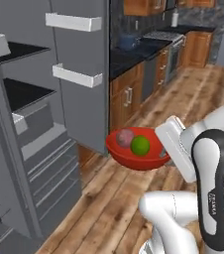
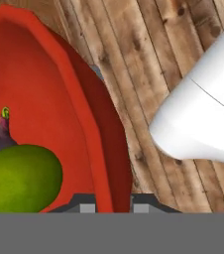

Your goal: Place the bowl with the onion and lime on the top shelf of the fridge. Place the bowl with the steak and chicken drumstick on the second highest shelf of the fridge.

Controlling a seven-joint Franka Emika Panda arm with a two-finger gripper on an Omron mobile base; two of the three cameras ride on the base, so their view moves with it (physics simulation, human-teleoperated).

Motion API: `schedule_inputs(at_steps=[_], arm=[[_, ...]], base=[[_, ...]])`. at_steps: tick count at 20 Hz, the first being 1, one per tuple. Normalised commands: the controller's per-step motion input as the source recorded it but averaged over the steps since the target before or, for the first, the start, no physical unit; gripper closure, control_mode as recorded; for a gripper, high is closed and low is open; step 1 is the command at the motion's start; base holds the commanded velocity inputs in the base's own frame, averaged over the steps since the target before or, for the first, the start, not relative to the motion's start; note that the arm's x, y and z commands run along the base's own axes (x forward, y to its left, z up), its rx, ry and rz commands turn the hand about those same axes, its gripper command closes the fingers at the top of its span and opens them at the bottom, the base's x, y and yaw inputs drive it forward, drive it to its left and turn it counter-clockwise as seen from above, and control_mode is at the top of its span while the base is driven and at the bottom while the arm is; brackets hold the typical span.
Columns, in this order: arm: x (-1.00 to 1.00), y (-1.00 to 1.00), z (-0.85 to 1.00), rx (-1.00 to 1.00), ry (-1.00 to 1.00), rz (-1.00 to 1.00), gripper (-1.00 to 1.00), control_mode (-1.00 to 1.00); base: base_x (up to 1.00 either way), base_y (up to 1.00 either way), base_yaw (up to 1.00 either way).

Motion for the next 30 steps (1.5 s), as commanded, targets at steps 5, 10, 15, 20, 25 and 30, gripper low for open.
schedule_inputs(at_steps=[5, 10, 15, 20, 25, 30], arm=[[0.00, 0.00, 0.00, 0.00, 0.00, 0.00, 1.00, 1.00], [0.00, 0.00, 0.00, 0.00, 0.00, 0.00, 1.00, 1.00], [0.00, 0.00, 0.00, 0.00, 0.00, 0.00, 1.00, 1.00], [0.00, 0.00, 0.00, 0.00, 0.00, 0.00, 1.00, 1.00], [0.00, 0.00, 0.00, 0.00, 0.00, 0.00, 1.00, 1.00], [0.00, 0.00, 0.00, 0.00, 0.00, 0.00, 1.00, 1.00]], base=[[0.00, -0.45, 0.92], [0.59, -0.76, 0.68], [0.95, -0.65, 0.38], [0.43, 0.04, 0.13], [0.01, 0.15, 0.17], [0.10, 0.20, 0.15]])
